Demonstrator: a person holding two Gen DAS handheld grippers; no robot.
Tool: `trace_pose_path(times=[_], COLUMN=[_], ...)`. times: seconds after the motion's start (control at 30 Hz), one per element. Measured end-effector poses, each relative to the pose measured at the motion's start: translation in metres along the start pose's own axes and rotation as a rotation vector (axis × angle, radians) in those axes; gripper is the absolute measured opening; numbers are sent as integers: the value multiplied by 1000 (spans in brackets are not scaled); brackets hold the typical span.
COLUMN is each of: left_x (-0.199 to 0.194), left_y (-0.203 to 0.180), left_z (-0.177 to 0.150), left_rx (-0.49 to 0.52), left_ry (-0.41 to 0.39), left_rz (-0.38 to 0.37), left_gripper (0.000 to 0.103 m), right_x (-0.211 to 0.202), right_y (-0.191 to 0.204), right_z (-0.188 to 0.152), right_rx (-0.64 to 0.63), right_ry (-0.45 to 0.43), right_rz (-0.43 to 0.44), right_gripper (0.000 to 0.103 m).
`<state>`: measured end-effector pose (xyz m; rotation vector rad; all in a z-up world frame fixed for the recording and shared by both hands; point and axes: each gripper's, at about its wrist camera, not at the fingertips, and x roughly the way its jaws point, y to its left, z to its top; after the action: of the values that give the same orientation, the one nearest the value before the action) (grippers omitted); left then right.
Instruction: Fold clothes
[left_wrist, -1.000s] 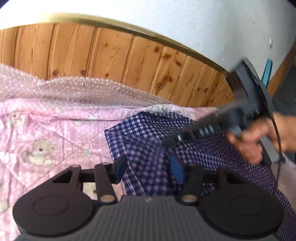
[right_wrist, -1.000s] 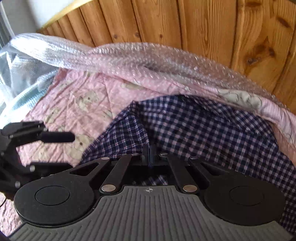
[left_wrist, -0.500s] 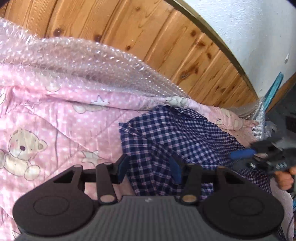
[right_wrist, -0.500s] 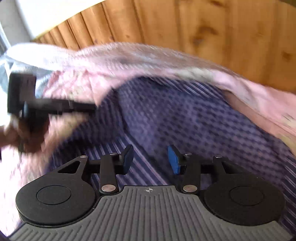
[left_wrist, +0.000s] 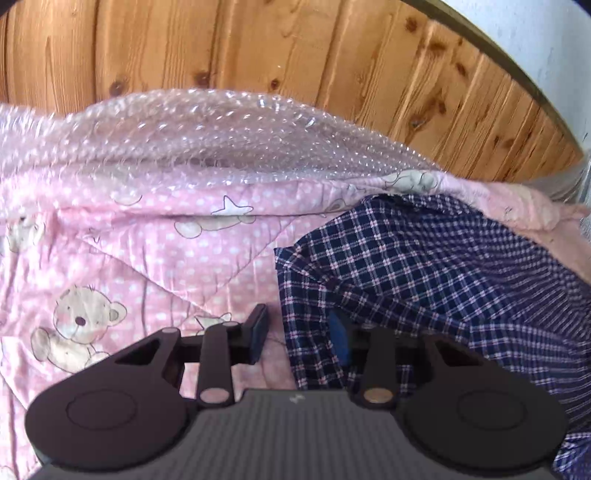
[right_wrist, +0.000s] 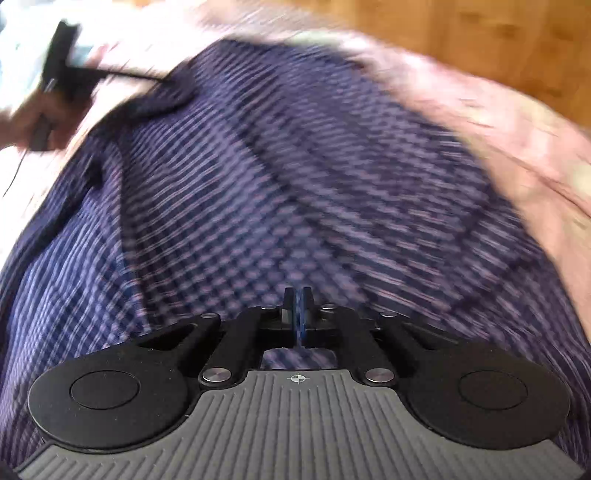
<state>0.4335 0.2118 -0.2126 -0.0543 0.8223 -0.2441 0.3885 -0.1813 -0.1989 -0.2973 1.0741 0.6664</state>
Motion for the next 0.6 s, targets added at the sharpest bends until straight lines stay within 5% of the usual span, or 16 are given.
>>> trace_pose_path(times=[0.1, 0.13, 0.33, 0.6], left_x=[-10, -18, -52, -34], left_y=[-2, -1, -5, -22], left_z=[1, 0, -5, -8], left_rx=[-22, -41, -63, -66], left_ry=[-13, -30, -97, -38], left_rz=[23, 15, -42, -129], left_gripper=[37, 37, 40, 41], right_x=[-31, -41, -67, -53], right_y=[-34, -46, -84, -95], right_z=[-33, -48, -129, -153], right_rx=[213, 294, 677, 817], right_ry=[-58, -75, -181, -351], right_rz=[-46, -70, -81, 67], right_gripper=[42, 45, 50, 59])
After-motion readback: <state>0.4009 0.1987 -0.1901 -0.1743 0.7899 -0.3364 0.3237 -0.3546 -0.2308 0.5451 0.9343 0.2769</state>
